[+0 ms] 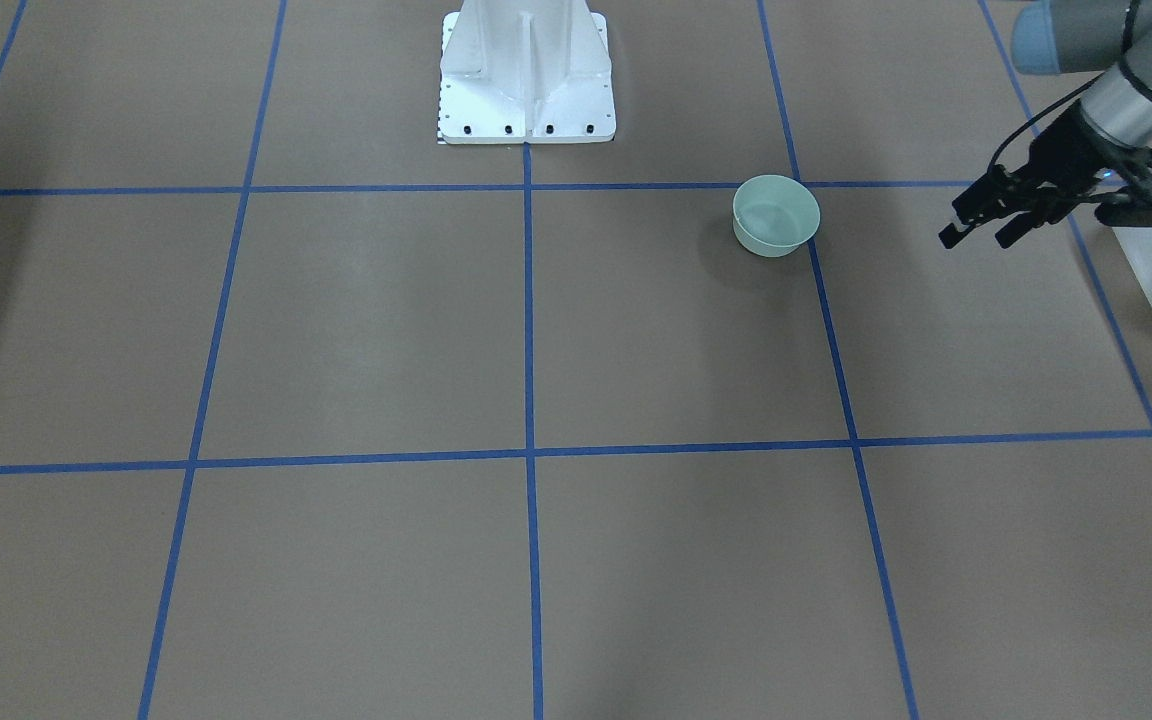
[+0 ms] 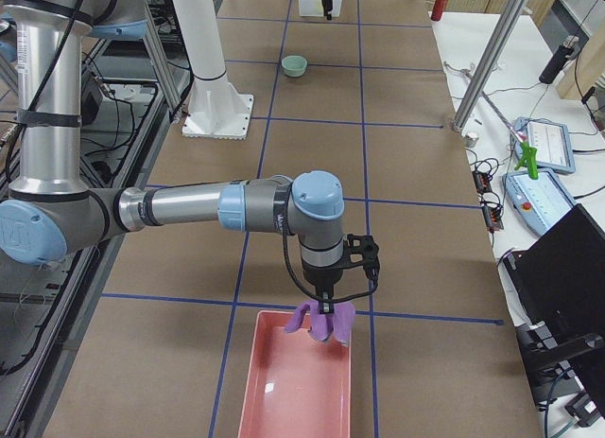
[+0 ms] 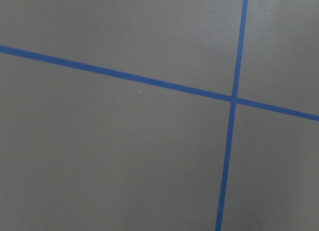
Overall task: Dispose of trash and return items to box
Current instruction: 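Reach left gripper to the green bowl while the right lowers cloth into pink bin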
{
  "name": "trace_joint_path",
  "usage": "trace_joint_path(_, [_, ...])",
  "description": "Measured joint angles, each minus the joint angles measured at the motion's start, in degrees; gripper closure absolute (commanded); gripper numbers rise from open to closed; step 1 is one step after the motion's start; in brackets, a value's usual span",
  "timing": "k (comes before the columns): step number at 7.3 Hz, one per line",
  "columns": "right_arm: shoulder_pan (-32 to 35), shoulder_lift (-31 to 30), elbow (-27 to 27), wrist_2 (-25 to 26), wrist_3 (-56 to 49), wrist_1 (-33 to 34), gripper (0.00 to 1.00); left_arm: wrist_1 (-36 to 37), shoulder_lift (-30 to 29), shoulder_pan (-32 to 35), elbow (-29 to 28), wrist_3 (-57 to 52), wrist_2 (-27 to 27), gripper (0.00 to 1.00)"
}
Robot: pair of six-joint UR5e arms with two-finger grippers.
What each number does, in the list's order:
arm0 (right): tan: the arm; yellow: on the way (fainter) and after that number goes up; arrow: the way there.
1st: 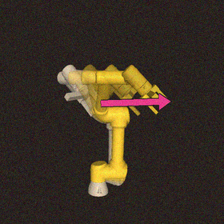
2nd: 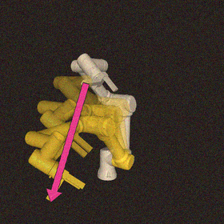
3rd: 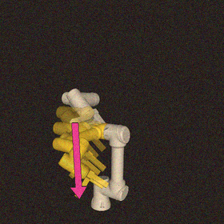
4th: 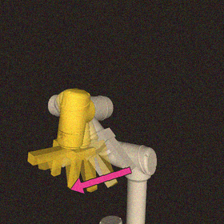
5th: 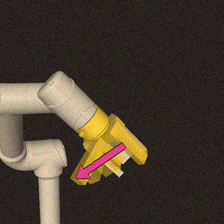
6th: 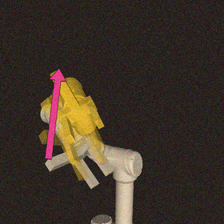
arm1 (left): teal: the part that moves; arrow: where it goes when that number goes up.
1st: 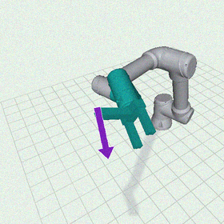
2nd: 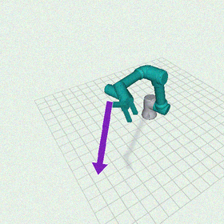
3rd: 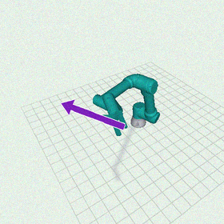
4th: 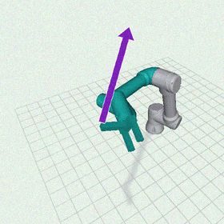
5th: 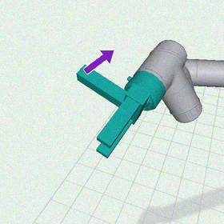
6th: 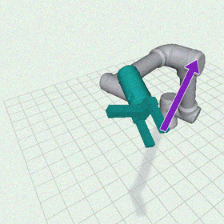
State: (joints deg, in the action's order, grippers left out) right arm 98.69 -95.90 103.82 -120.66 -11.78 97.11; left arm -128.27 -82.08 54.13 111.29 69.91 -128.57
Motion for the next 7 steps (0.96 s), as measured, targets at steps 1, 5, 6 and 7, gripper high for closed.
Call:
trace_joint_path(1, [0.23, 0.12, -1.52, 1.49, -0.2, -0.07, 1.0, -0.24, -0.78, -6.44, 0.55, 4.97, 5.18, 0.02])
trace_joint_path(5, [0.36, 0.35, -4.34, 3.81, -0.24, -0.14, 1.0, -0.4, -2.37, -20.45, 0.16, 13.01, 15.06, 0.02])
trace_joint_path(6, [0.36, 0.31, -4.86, 4.03, -0.18, -0.12, 1.0, -0.38, -2.18, -21.66, -0.11, 13.11, 15.34, 0.02])
trace_joint_path(7, [0.36, 0.3, -5.53, 4.3, -0.13, -0.14, 1.0, -0.35, -2.09, -22.76, -0.5, 13.14, 15.53, 0.03])
